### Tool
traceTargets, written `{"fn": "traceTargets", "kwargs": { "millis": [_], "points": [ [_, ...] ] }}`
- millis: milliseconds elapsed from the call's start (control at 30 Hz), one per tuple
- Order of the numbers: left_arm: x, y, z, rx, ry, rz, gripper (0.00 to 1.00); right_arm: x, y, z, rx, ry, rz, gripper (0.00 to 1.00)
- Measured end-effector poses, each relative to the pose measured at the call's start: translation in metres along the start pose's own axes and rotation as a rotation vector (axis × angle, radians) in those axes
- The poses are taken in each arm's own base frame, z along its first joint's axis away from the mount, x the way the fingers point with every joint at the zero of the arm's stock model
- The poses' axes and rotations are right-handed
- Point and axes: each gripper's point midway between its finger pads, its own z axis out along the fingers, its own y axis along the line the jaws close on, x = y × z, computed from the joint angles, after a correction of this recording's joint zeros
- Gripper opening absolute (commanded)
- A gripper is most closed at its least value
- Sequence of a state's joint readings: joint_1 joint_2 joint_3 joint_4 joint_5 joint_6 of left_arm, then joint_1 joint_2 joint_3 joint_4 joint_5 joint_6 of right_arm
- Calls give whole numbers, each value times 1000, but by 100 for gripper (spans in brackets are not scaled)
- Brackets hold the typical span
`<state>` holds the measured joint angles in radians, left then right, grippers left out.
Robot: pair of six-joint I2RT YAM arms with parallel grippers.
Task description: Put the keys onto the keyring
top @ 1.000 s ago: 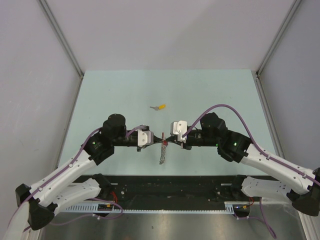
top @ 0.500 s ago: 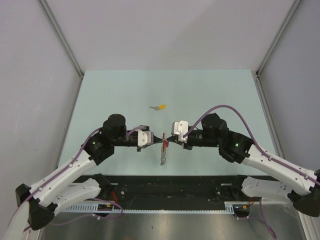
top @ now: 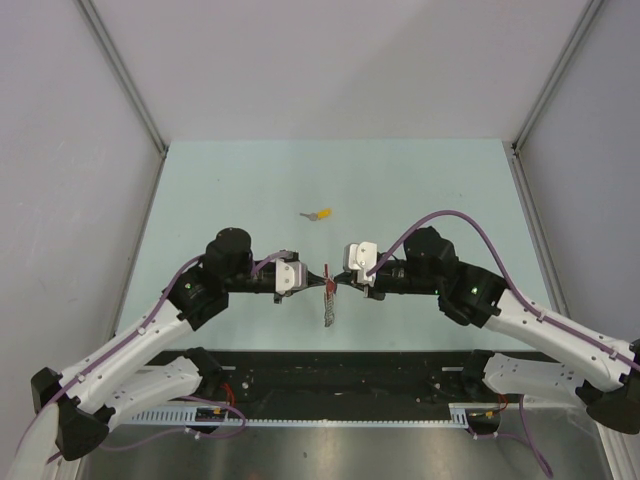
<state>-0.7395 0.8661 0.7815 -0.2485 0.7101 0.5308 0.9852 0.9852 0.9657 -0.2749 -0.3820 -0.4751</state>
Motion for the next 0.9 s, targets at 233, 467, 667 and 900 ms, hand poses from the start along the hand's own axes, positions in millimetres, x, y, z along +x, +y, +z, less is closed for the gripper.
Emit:
{"fn": "traceTargets", "kwargs": {
  "millis": [233, 467, 667, 900],
  "points": [
    [0, 0, 0, 0, 0, 0, 0, 1, 0, 2, -3, 3, 2, 0],
    [0, 0, 0, 0, 0, 0, 0, 2, 1, 4, -11, 5, 3, 0],
    [0, 0, 0, 0, 0, 0, 0, 2, 2, 4, -12, 4, 3, 0],
    [0, 0, 0, 0, 1, -2, 0, 2, 2, 5, -14, 5, 5, 0]
  ]
}}
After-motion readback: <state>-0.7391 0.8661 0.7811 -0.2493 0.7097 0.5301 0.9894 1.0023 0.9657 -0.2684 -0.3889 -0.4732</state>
